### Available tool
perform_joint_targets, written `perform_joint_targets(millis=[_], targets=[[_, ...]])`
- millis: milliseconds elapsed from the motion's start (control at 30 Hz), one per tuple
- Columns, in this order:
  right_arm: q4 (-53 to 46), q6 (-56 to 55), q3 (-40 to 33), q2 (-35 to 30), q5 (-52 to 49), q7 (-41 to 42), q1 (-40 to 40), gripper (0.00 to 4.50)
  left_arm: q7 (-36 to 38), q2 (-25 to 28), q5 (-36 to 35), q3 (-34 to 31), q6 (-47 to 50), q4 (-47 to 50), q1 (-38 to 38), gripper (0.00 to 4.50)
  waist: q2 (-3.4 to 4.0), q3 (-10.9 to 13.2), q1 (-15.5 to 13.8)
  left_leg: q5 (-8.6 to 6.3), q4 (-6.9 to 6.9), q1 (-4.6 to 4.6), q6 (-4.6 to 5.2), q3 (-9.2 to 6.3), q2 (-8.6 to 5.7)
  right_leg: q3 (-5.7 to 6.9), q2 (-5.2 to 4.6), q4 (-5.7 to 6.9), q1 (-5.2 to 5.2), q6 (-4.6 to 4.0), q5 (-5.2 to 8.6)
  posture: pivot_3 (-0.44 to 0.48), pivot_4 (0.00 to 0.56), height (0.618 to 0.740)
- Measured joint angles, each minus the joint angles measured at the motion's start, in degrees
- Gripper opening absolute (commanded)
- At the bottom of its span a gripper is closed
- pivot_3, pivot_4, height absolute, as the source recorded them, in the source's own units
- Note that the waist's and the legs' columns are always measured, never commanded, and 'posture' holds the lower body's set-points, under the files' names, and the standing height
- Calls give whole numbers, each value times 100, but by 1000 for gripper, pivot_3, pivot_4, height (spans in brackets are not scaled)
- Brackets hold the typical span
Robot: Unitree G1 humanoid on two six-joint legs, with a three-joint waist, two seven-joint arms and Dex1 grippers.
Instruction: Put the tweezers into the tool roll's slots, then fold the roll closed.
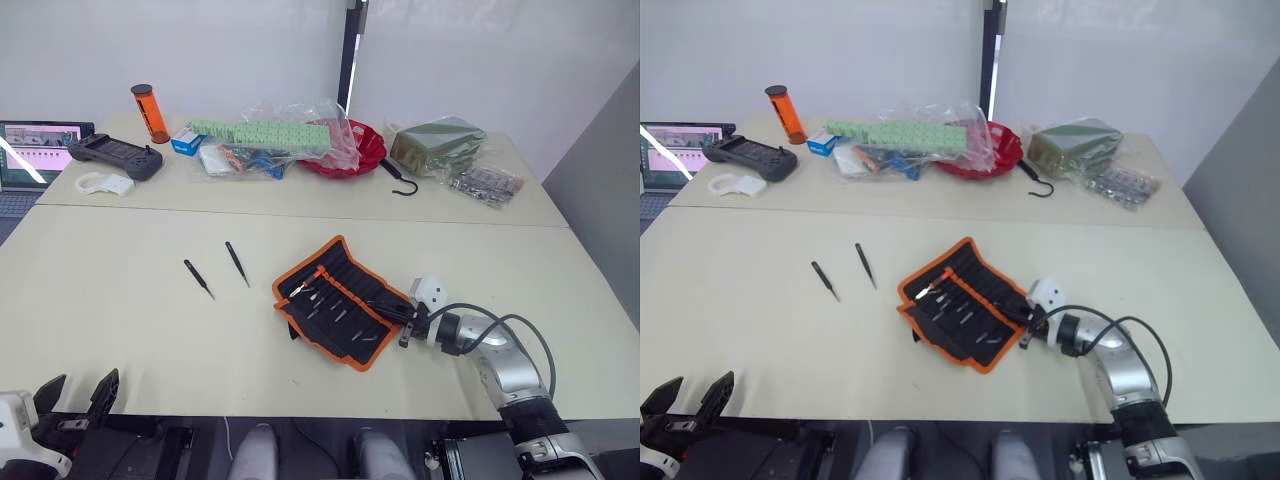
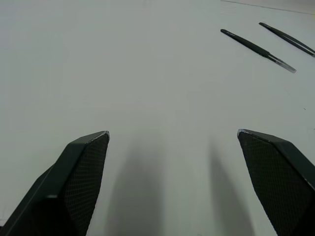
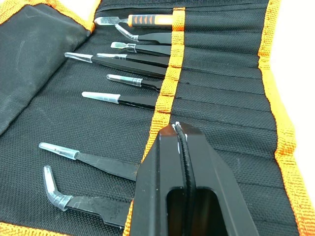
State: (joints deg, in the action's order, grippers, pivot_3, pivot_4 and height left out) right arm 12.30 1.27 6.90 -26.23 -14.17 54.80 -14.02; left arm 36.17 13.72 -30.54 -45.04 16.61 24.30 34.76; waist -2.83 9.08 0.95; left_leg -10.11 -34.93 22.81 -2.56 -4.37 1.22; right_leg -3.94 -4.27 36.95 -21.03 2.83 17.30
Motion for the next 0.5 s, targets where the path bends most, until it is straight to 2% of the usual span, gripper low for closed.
perform_joint_targets(millis=[300, 500], targets=[[-152, 51, -33, 8, -1, -141, 119, 0, -612, 248, -160, 409, 431, 261, -366, 4439, 0, 0, -17, 0, -2, 1, -1, -1, -2, 0, 0, 0, 1, -1, 3, 0, 150, 740], [-204, 107, -63, 8, -3, -168, 148, 0, -2073, 25, -299, 1224, 1461, 1044, -1315, 4439, -10, -9, -21, 1, -4, -2, 1, -9, -8, -1, 3, 1, 12, 15, -6, 0, 150, 740]])
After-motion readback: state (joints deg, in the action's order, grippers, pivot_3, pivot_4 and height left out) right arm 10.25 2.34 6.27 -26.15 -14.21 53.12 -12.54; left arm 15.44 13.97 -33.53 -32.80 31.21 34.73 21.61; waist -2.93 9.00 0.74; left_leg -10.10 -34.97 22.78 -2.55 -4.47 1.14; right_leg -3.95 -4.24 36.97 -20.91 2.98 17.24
